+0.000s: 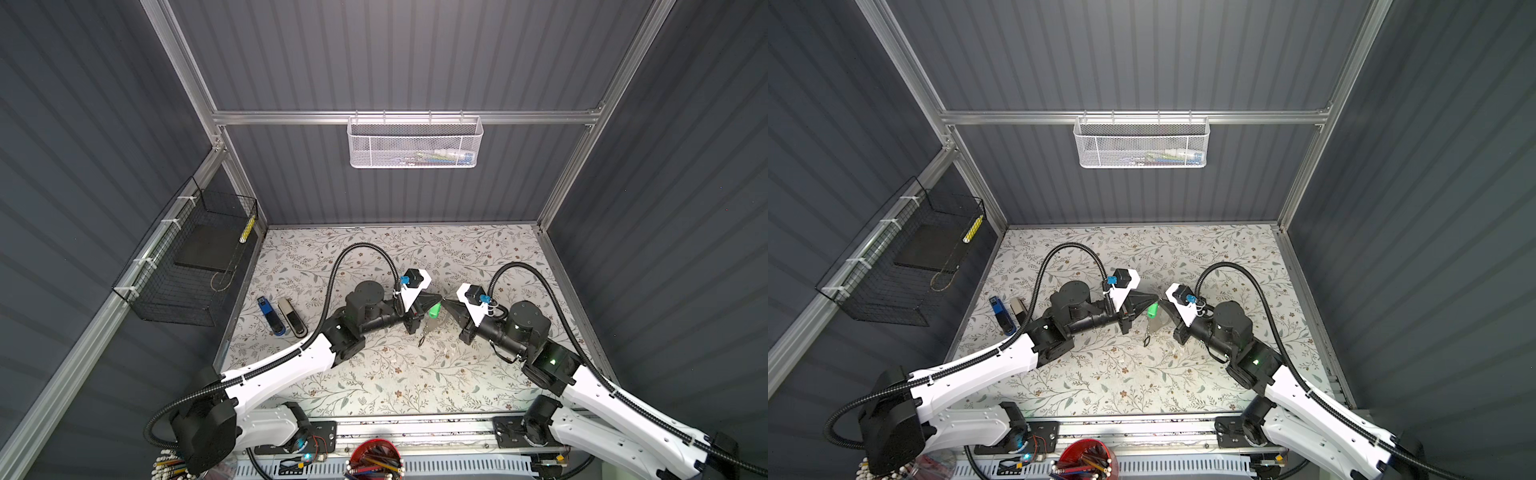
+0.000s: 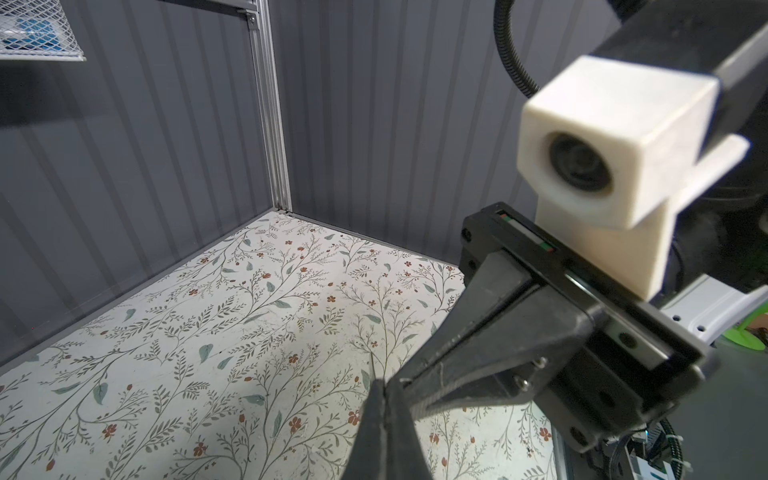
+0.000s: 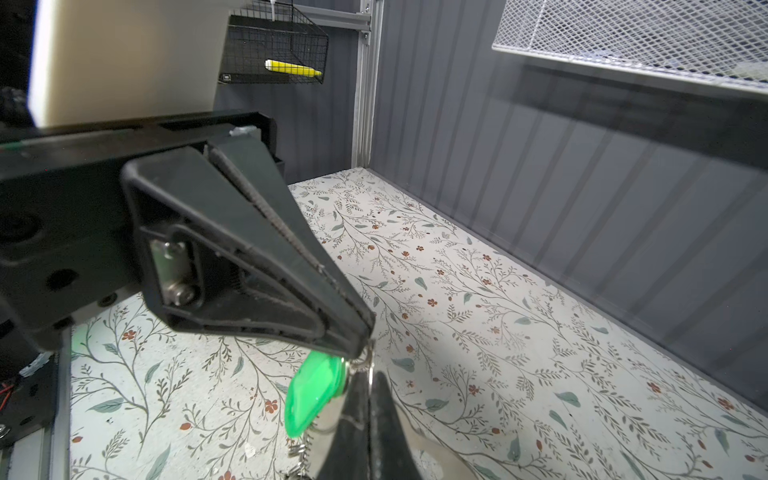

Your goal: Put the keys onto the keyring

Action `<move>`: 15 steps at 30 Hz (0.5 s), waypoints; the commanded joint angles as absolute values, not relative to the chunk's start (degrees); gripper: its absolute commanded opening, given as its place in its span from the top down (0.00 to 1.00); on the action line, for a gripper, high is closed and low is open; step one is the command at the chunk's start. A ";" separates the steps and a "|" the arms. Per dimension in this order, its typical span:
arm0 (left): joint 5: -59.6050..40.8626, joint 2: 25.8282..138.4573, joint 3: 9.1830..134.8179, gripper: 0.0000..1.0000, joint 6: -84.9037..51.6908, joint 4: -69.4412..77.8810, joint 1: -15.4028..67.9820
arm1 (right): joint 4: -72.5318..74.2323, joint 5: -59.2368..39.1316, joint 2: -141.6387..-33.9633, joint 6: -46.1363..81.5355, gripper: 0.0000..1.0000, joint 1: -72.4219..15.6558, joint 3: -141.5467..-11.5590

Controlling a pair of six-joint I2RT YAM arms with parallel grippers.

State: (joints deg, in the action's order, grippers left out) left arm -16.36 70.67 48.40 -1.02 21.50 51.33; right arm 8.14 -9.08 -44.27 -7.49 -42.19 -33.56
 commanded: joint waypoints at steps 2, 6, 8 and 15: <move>-12.18 69.49 50.54 1.00 1.16 19.53 50.88 | 8.93 -14.11 -42.46 -6.62 1.00 -41.61 -34.29; -13.68 70.52 51.01 1.00 0.80 19.98 50.88 | 8.77 -16.10 -43.13 -6.36 1.00 -41.35 -34.68; -15.65 71.16 51.62 1.00 1.40 20.46 50.86 | 8.22 -17.46 -43.98 -6.34 1.00 -41.31 -35.34; -20.71 73.47 53.68 1.00 2.97 19.29 50.89 | 8.26 -20.98 -44.58 -6.67 1.00 -41.27 -35.95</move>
State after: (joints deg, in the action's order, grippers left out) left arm -18.81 72.34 50.98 1.04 18.85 51.18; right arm 7.97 -12.82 -44.95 -6.46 -40.10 -33.91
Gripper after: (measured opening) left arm 0.047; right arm 0.047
